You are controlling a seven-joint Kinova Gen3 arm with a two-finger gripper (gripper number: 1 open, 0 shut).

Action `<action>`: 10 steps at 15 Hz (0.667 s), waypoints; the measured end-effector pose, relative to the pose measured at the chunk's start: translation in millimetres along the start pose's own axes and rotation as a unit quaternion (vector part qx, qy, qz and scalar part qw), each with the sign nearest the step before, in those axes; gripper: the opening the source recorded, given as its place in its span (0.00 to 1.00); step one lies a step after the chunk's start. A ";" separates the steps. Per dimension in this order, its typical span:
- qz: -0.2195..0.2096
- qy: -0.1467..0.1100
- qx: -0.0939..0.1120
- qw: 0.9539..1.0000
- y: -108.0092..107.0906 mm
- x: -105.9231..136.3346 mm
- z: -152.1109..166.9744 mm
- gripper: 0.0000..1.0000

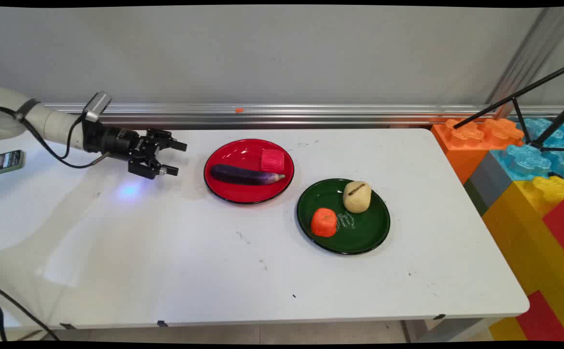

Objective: Pick up the eggplant from the red plate

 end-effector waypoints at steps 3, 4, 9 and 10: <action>0.002 0.002 -0.005 1.000 -2.2 6.8 10.9 1.00; 0.003 0.000 -0.005 1.000 -4.1 8.8 16.6 1.00; 0.010 -0.008 -0.005 1.000 -17.8 21.3 50.3 1.00; 0.012 -0.009 -0.005 1.000 -20.5 24.3 57.4 1.00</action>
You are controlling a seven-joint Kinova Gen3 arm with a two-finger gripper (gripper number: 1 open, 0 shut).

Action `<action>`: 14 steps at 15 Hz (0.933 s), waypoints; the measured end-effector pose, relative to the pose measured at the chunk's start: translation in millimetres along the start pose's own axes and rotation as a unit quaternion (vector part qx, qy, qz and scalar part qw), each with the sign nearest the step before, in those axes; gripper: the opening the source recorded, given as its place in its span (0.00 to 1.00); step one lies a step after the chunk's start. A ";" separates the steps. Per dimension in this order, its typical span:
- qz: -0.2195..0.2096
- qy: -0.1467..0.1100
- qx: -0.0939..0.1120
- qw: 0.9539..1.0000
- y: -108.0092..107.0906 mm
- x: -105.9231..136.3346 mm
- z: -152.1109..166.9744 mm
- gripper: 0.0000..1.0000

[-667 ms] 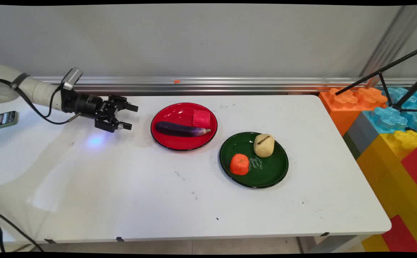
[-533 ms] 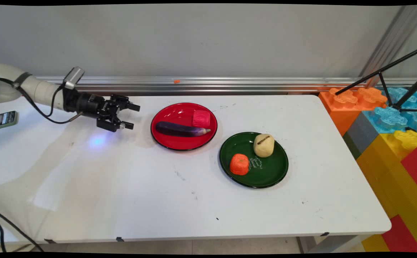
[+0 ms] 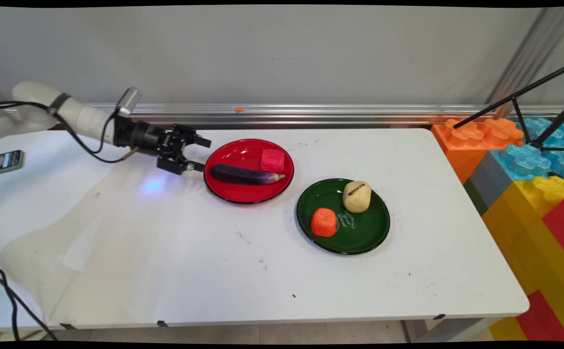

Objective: Pick up the eggplant from the red plate

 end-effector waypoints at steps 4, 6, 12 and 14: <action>0.007 -0.005 -0.001 1.000 -8.7 8.9 20.2 1.00; 0.010 -0.009 -0.004 1.000 -12.4 12.0 29.8 1.00; 0.016 -0.024 -0.016 0.999 -16.9 13.7 46.8 1.00; 0.017 -0.030 -0.020 0.999 -18.7 13.3 51.3 1.00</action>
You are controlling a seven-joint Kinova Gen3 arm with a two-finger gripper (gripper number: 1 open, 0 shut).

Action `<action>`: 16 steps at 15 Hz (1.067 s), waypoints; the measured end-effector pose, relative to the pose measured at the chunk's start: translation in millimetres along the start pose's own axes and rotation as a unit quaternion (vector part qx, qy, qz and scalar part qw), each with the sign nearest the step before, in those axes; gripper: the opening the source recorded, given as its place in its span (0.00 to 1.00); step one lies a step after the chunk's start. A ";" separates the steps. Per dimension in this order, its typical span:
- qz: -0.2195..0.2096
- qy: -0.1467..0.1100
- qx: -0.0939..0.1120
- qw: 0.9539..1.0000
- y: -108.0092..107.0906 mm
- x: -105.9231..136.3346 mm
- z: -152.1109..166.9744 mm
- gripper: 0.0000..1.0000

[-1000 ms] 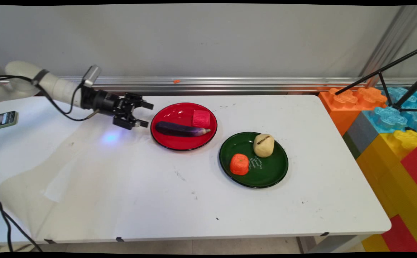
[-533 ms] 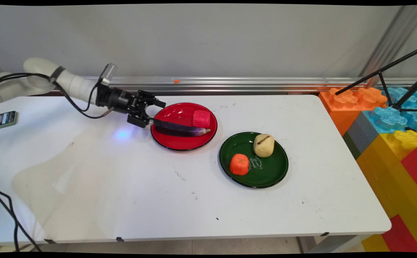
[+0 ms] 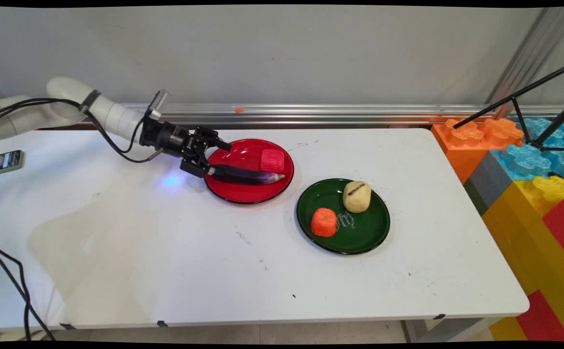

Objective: Pick up the eggplant from the red plate

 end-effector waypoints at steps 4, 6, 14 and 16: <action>0.009 -0.015 -0.008 1.000 -7.1 -2.2 10.5 1.00; 0.015 -0.023 -0.012 1.000 -10.9 -3.7 15.5 1.00; 0.032 -0.045 -0.026 0.998 -19.2 -9.7 27.1 1.00; 0.035 -0.048 -0.028 0.998 -20.6 -10.6 28.5 1.00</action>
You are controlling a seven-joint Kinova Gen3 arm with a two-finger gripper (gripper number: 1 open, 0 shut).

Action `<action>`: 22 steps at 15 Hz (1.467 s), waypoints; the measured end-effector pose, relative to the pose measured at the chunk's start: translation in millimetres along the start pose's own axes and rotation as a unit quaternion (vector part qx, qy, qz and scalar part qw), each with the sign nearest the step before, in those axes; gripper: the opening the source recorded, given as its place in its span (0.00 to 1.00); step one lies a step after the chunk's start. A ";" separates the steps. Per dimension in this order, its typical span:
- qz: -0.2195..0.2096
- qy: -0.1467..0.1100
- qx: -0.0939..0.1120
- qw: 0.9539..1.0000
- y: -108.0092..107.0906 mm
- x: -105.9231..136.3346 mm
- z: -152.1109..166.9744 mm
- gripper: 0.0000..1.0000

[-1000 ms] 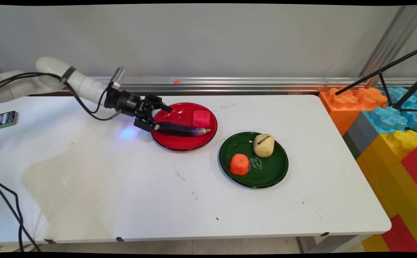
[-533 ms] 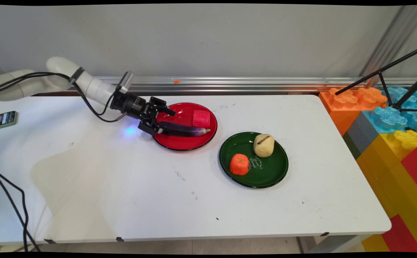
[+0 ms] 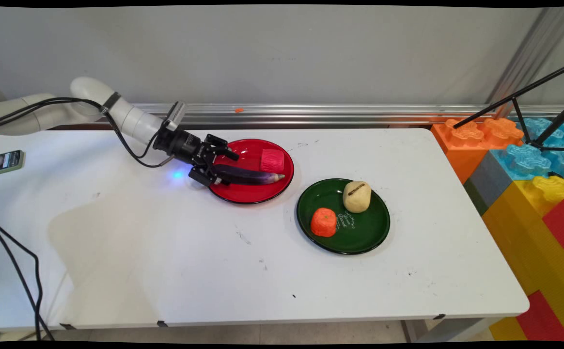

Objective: Pick up the eggplant from the red plate, then place the picked object on the table

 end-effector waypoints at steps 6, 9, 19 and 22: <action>0.015 -0.008 -0.004 1.000 -4.4 -2.8 3.4 1.00; 0.023 -0.009 -0.003 1.000 -6.9 -3.5 4.0 0.00; 0.032 -0.004 -0.008 0.999 -11.9 1.3 8.2 0.00; 0.030 0.005 -0.009 0.999 -12.0 5.5 8.7 0.00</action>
